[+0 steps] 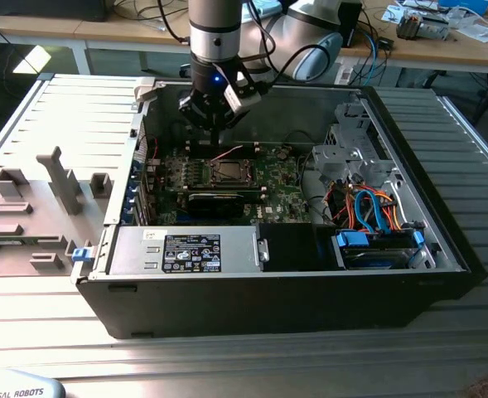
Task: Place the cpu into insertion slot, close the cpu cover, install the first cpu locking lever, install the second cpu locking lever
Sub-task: 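Install the first cpu locking lever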
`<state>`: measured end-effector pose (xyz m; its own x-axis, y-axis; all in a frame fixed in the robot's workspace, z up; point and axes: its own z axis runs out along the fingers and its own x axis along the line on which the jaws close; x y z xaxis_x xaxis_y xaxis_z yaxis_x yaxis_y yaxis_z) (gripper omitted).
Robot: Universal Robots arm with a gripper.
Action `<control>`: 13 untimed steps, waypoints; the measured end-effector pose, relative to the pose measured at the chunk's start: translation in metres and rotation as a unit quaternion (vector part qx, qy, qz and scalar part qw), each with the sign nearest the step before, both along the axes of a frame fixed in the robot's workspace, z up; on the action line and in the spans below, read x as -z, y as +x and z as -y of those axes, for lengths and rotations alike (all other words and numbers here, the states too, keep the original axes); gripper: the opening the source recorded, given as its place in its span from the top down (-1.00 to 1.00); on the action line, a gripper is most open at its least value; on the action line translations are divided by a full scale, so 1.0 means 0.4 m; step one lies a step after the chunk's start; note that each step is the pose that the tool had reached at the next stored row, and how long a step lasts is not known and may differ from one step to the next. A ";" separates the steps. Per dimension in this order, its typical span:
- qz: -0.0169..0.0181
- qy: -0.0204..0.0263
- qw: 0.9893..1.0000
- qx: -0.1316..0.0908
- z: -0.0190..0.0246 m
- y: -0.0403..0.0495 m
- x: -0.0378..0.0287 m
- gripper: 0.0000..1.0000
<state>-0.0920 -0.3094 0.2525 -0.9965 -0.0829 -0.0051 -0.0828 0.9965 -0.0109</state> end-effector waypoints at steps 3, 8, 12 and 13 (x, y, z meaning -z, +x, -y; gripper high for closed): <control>0.000 -0.004 1.000 0.000 0.000 0.002 0.001 0.79; 0.000 -0.014 1.000 0.000 0.000 0.004 0.001 0.79; 0.000 -0.020 1.000 0.000 0.000 0.006 0.001 0.79; 0.000 -0.021 1.000 0.000 0.000 0.007 0.002 0.79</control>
<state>-0.0892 -0.3094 0.2518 -0.9965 -0.0831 -0.0018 -0.0829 0.9951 -0.0533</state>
